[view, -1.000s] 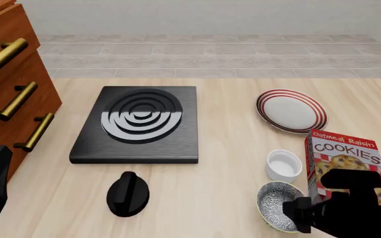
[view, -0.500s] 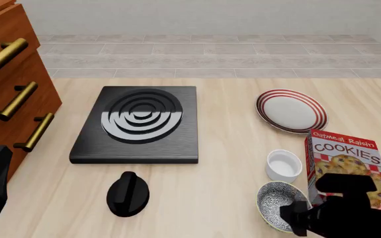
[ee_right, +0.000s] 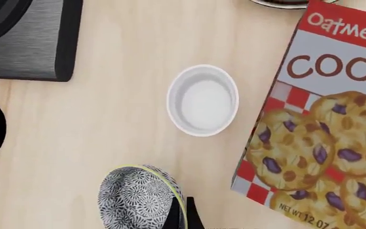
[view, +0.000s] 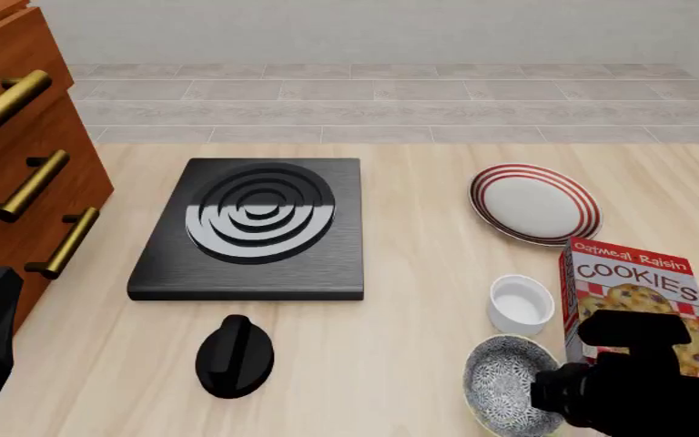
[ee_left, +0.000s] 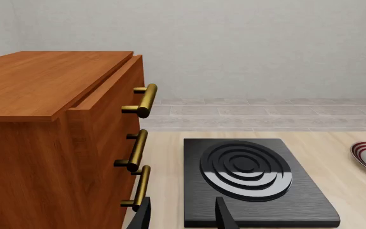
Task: Pick the akita bowl next to the ramekin and place it on the plate.
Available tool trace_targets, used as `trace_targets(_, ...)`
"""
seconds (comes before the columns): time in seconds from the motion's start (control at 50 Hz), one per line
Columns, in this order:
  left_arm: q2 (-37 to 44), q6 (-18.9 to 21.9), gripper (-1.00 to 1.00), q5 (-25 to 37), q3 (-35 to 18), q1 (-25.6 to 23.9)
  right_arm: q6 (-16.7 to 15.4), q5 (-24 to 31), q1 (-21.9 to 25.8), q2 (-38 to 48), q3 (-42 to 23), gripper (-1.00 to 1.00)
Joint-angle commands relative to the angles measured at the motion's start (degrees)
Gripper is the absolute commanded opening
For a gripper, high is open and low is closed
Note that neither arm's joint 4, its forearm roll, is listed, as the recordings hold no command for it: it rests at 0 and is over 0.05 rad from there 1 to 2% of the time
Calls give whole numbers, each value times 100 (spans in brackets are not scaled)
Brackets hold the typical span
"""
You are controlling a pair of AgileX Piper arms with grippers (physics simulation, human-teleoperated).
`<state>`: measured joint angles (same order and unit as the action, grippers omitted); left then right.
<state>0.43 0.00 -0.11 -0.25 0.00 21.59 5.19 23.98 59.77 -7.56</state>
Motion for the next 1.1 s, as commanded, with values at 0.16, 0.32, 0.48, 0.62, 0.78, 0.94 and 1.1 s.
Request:
trace_targets(0.16, 0, 0, 100, 0, 0, 0, 124, 651, 138, -507, -312, -100)
trace_targets(0.32, 0, 0, 100, 0, 0, 0, 141, 882, 151, -701, -420, -100)
trace_targets(0.48, 0, 0, 100, 0, 0, 0, 153, 1094, 159, -896, -499, -100)
trace_targets(0.62, 0, 0, 100, 0, 0, 0, 192, 1177, 199, -979, -566, -100)
trace_targets(0.78, 0, 0, 100, 0, 0, 0, 306, 1283, 308, -1021, -713, -100)
trace_targets(0.94, 0, 0, 100, 0, 0, 0, 379, 1332, 301, -1011, -820, -100)
trace_targets(1.1, 0, 0, 100, 0, 0, 0, 456, 1423, 350, -1009, -945, -100)
